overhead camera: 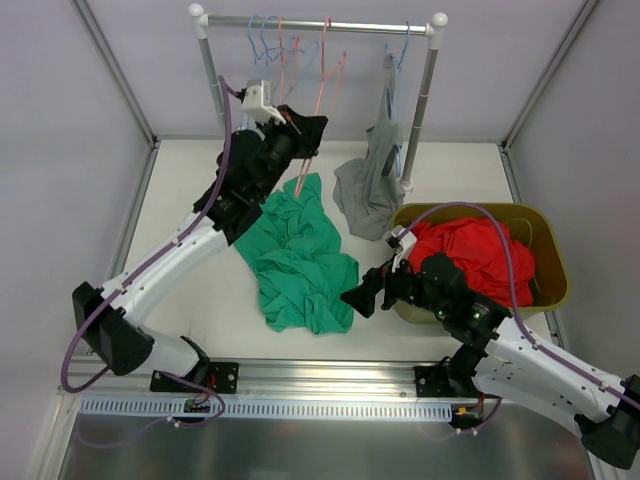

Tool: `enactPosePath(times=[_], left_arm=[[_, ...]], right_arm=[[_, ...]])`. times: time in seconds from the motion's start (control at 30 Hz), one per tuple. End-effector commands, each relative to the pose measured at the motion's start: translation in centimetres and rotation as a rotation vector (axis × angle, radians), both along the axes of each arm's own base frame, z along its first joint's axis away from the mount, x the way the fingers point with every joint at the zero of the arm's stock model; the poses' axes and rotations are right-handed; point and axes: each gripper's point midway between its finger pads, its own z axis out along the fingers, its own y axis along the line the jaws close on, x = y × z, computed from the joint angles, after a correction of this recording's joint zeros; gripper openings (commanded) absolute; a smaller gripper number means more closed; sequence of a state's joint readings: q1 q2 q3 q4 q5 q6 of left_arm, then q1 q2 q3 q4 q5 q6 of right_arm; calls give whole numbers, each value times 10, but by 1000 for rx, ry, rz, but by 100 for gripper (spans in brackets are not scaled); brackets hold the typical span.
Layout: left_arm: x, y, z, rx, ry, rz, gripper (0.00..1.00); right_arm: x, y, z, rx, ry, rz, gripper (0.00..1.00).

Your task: Remove the tank top from the hanger

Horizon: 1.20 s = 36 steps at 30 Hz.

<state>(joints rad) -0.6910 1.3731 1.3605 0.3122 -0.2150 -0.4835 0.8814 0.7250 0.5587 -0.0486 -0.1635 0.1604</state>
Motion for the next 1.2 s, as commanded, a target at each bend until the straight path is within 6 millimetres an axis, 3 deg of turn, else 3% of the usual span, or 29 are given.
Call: enactPosePath(times=[0.0, 0.07, 0.1, 0.17, 0.2, 0.23, 0.33, 0.57, 0.73, 0.8, 0.83, 0.87, 0.9, 0.97, 1.0, 1.07, 1.1, 1.13, 1.17], left_arm=[[26, 13, 38, -63, 30, 24, 0], [49, 11, 23, -39, 86, 45, 0], [58, 19, 36, -59, 76, 67, 0], [77, 16, 20, -40, 115, 72, 0], [84, 21, 28, -48, 102, 83, 0], [94, 20, 17, -39, 123, 87, 0], [107, 29, 4, -42, 167, 103, 0], [122, 53, -47, -14, 272, 177, 0], [109, 58, -35, -16, 249, 158, 0], [103, 58, -26, -21, 234, 143, 8], [95, 58, -13, -30, 209, 123, 16], [90, 59, -9, -30, 203, 114, 39], [80, 62, 5, -45, 178, 106, 46], [67, 63, 10, -50, 171, 77, 57], [52, 68, 24, -65, 143, 67, 64], [37, 70, 15, -74, 165, 42, 78], [19, 75, 28, -90, 136, 27, 94], [13, 77, 14, -85, 163, 23, 99], [3, 79, 13, -95, 164, 9, 99]], right_arm=[[0, -5, 17, 31, -29, -24, 100], [-1, -6, 20, 36, -35, -22, 99], [-2, -7, 20, 38, -32, -23, 100], [-2, -8, 21, 43, -38, -24, 99], [-2, -8, 21, 44, -37, -24, 99], [-2, -8, 21, 42, -37, -27, 100], [-3, -8, 23, 49, -31, -23, 100], [-1, -8, 20, 44, -34, -31, 99], [5, -2, 11, 9, -27, -31, 100], [11, 1, 2, -28, -10, -40, 99], [13, 3, 3, -34, -9, -41, 99], [15, 6, 1, -45, -6, -36, 99], [17, 9, -7, -67, 12, -36, 99], [21, 14, -7, -78, 7, -32, 99], [24, 14, -8, -90, 7, -38, 100], [31, 18, -16, -127, 12, -45, 99], [35, 21, -12, -132, -2, -43, 100], [38, 25, -20, -163, 14, -41, 100], [40, 27, -23, -179, 19, -41, 99]])
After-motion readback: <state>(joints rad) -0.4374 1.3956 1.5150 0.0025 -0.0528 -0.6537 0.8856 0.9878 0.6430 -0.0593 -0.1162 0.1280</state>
